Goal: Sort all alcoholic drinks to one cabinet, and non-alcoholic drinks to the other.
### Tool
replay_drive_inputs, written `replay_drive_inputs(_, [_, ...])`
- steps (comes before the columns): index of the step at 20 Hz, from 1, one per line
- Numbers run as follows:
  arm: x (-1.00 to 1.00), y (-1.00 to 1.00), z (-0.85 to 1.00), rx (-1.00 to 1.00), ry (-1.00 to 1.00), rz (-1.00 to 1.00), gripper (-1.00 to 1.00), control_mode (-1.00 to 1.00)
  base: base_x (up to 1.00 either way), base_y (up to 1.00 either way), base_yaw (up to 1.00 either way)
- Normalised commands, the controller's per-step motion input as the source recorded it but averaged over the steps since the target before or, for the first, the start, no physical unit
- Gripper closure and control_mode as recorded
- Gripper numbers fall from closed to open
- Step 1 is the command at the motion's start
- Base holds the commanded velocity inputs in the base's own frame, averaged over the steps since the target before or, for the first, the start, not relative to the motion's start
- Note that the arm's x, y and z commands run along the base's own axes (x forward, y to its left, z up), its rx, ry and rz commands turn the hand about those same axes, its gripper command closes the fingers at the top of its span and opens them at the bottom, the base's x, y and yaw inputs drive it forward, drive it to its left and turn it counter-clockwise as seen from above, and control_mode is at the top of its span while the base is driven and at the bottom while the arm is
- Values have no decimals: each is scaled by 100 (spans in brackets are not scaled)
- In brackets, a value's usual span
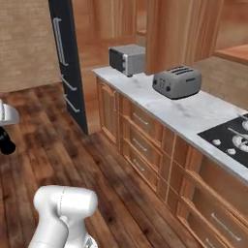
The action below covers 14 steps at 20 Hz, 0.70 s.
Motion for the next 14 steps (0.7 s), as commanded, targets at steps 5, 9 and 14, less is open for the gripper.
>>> replay_drive_inputs(5, [0, 0, 0, 0, 0, 0, 100, 100, 95, 34, 16])
replay_drive_inputs(9, [0, 0, 0, 0, 0, 0, 100, 100, 90, 46, 4])
replay_drive_inputs(14, [0, 0, 0, 0, 0, 0, 100, 100, 75, 76, -7])
